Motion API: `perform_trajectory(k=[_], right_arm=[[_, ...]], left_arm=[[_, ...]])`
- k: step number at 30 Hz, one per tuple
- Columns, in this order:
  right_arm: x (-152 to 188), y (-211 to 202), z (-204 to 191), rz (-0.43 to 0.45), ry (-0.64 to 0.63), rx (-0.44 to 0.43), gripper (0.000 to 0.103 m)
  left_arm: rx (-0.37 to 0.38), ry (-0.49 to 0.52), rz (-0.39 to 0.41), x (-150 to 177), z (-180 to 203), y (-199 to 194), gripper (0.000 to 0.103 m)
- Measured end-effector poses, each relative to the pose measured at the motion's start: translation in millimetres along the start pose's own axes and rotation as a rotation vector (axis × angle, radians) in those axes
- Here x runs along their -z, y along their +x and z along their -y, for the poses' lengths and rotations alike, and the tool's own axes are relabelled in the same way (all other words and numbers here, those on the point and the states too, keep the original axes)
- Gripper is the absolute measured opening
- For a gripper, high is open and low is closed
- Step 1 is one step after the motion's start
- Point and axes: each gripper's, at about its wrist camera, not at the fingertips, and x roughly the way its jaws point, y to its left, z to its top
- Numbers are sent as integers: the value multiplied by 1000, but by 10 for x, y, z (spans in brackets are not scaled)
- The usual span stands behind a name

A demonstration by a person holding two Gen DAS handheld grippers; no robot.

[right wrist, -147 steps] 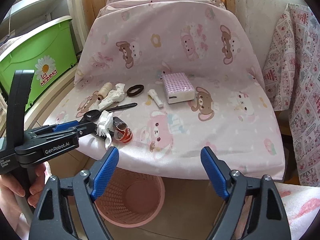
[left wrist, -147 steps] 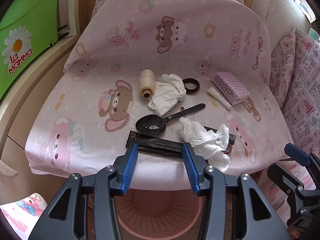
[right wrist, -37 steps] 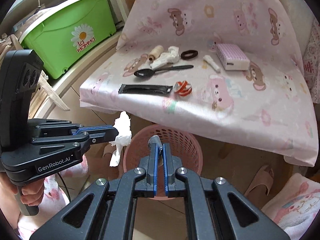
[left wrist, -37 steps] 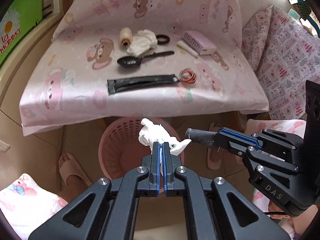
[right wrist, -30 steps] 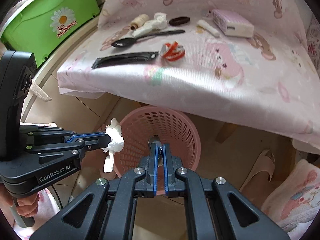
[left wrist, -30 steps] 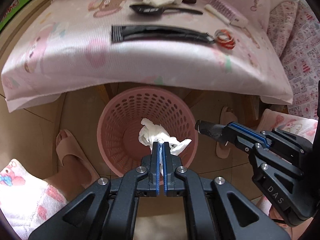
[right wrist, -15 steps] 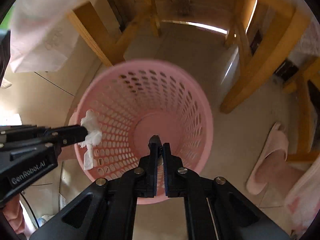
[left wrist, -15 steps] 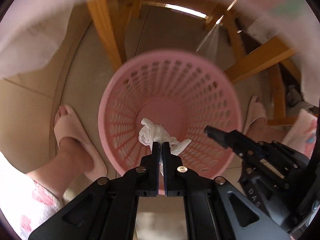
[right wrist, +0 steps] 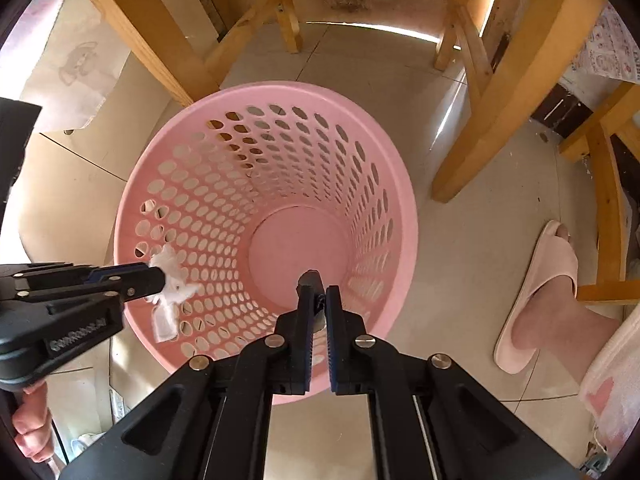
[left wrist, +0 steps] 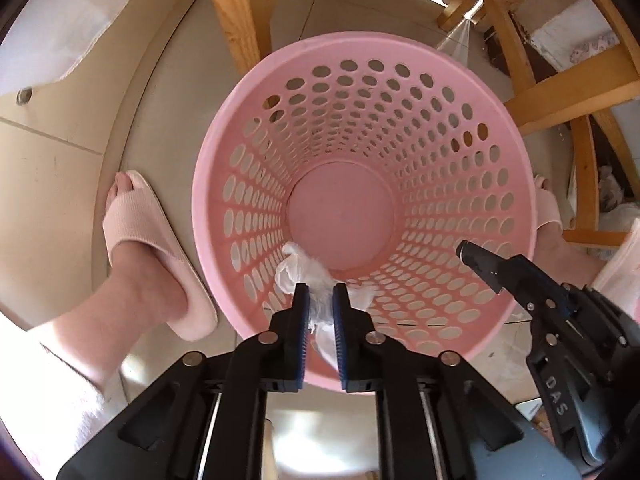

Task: Collect trash
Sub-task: 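Open the left tool to drop the tissue into the pink basket, then move the open left tool back up over the sheet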

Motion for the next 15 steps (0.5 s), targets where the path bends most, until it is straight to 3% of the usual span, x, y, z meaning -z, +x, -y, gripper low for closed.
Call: perform_trajectory(k=[2, 3, 4, 5, 10, 15], right_arm=[[-11, -23, 15, 7, 15, 8, 14], [-20, -33, 25, 8, 20, 7, 17], [-33, -45, 33, 7, 22, 10, 28], [-39, -61, 39, 8, 22, 20, 36], [-43, -194, 44, 45, 20, 54, 37], [-51, -381, 11, 100, 10, 86, 37]], left_arm=[[-17, 1, 20, -16, -22, -37, 36], [-44, 6, 38, -18, -21, -63, 41], [-75, 6, 52, -19, -20, -92, 46], [-101, 3, 58, -22, -25, -111, 46], [-75, -51, 34, -39, -120, -151, 51], [-78, -43, 37, -52, -108, -223, 56]])
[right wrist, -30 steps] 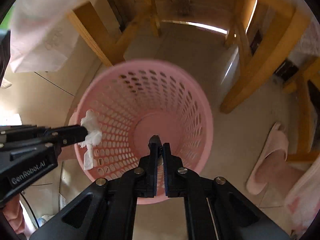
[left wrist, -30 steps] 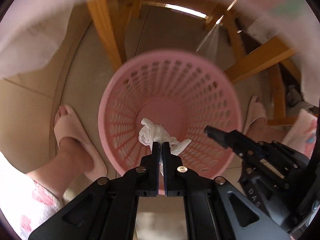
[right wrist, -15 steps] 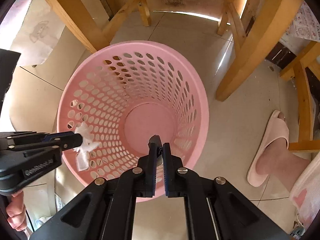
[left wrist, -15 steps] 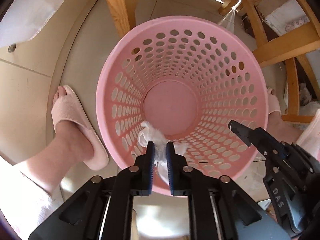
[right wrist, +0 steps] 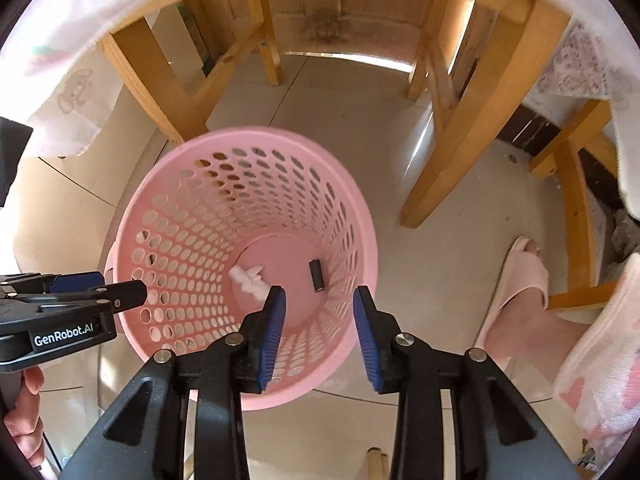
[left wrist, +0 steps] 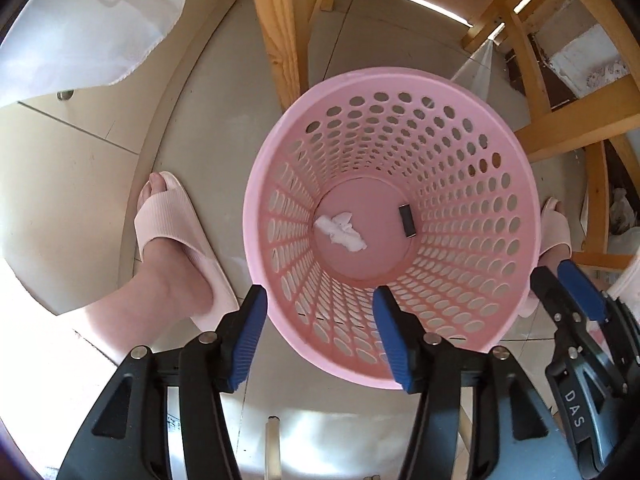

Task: Collect trash
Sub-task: 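Move the open left tool back up over the sheet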

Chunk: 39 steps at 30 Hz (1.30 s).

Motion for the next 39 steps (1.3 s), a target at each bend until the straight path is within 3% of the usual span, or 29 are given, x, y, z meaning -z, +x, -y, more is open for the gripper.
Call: perform_trajectory(k=[5, 9, 12, 14, 17, 22, 25, 30, 33, 39], right_arm=[[-48, -252, 18, 45, -7, 5, 37], [-69, -582, 186, 75, 51, 46, 37], [-108, -855, 257, 108, 40, 49, 37], [-150, -1003, 256, 112, 3, 84, 37], [-173, -1241, 271, 157, -24, 50, 37], [-181, -1611, 379, 255, 9, -16, 37], [-176, -1791, 367, 319, -17, -6, 37], [-77, -2032, 422, 425, -53, 43, 38], [-68, -2179, 499, 475, -12, -4, 41], [-125, -2285, 547, 545, 48, -18, 44]], left_arm=[[13, 27, 29, 12, 96, -161, 66], [12, 39, 80, 53, 126, -375, 66], [43, 57, 133, 88, 148, -622, 68], [25, 61, 203, 121, 159, -820, 68], [-21, 57, 325, 164, 142, -1120, 66], [38, -1, 470, 206, 22, -1493, 56], [75, -51, 559, 257, -61, -1651, 38], [33, -54, 673, 321, -66, -1877, 38], [-2, 4, 676, 315, -26, -1969, 40], [-56, 10, 714, 342, 35, -2060, 40]])
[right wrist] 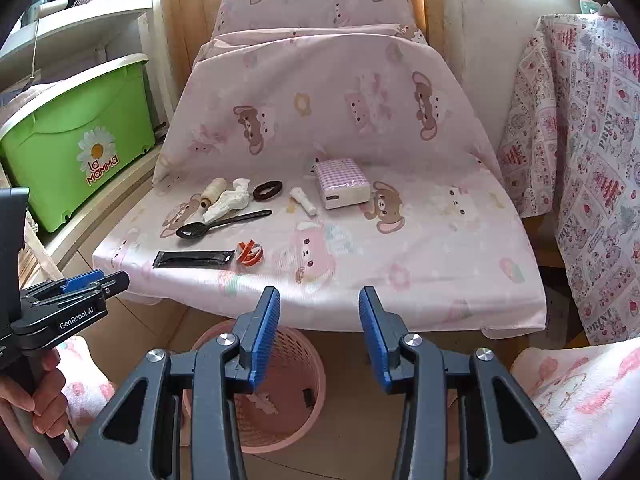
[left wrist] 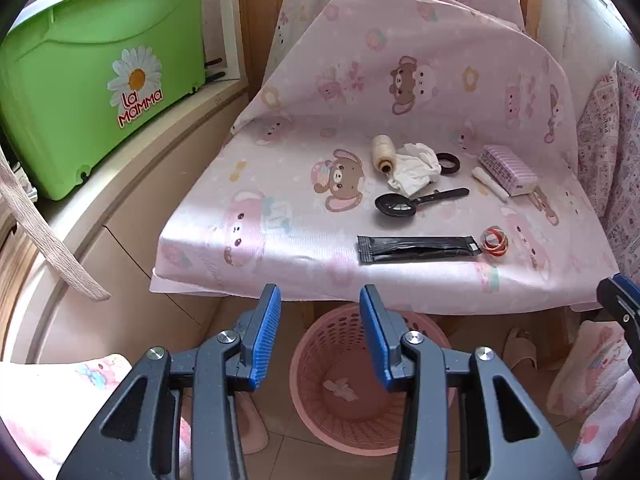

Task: Collect trash
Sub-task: 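Move the open left tool back up over the sheet, then grasp the crumpled white tissue beside the thread spool with the left tool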

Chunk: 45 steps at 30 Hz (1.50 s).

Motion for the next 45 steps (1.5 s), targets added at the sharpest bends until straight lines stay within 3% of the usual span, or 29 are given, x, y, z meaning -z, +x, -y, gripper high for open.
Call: perform_trajectory(k=[6, 9, 11, 13, 16, 19, 23, 30, 34, 43, 45], right_arm=[[-119, -42, 3, 23, -4, 20, 45], [-365, -75, 1, 28, -31, -23, 47], [-573, -104, 18, 37, -50, -52, 54], [-780, -127, 45, 62, -83, -56, 56], [-991, -83, 89, 76, -108, -45, 58], [-1080, 11, 126, 91, -107, -18, 58], [-968, 185, 210, 77, -40, -14, 58], [-687, 450, 146, -1, -84, 22, 58], [-657, 559, 110, -30, -76, 16, 58], [-593, 668, 13, -71, -90, 17, 58], [-596, 678, 5, -77, -93, 20, 58]], left_arm=[[13, 23, 13, -89, 98, -75, 43], [-2, 60, 24, -233, 185, -173, 53], [7, 72, 38, -378, 209, -240, 61], [26, 71, 56, -549, 202, -303, 61], [36, 60, 91, -813, 164, -366, 74], [21, 57, 118, -989, 141, -352, 77], [-13, 85, 133, -981, 127, -195, 88], [38, 31, -57, -574, -7, 318, 86], [63, 5, -30, -588, -30, 322, 87], [135, 88, -69, -497, 244, 514, 87], [117, 112, -54, -521, 322, 570, 87]])
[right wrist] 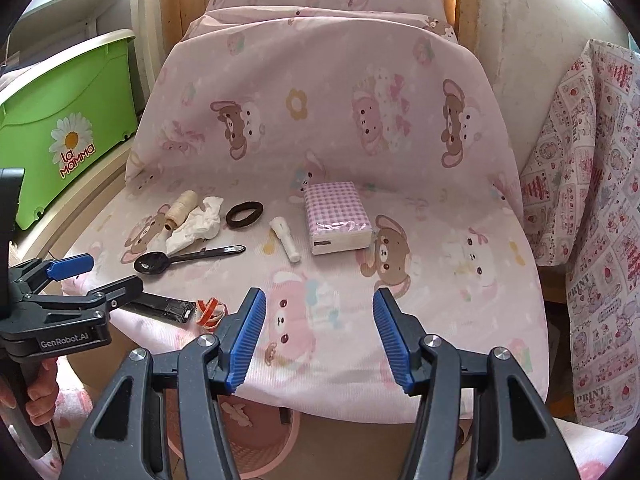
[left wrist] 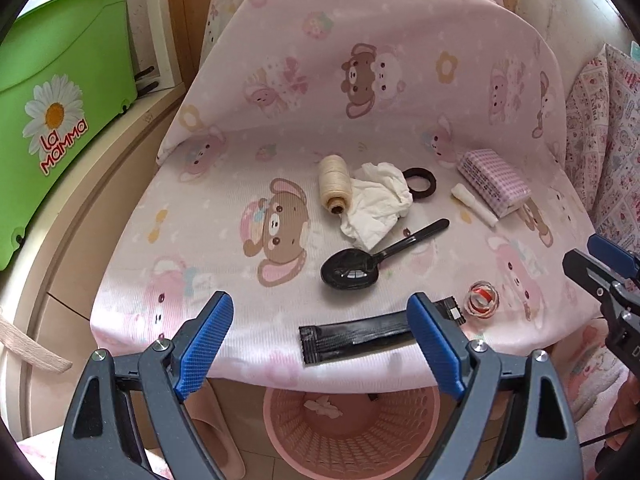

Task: Collect trash
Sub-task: 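Grasp the crumpled white tissue beside the thread spool with the left tool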

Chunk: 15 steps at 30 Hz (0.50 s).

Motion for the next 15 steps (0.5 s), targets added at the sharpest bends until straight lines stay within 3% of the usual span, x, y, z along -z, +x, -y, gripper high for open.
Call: perform_trajectory(k=[5, 8, 15], right_arm=[[-12, 54, 19, -29, 16, -7, 58], [-21, 53, 17, -20, 15, 19, 58], [-45, 23, 23, -1, 0, 44, 58]], left_arm=[[-50, 74, 8, -73, 113, 170, 85], [-21, 68, -4, -114, 117, 229, 70], [19, 39, 2, -157, 68, 282, 61]])
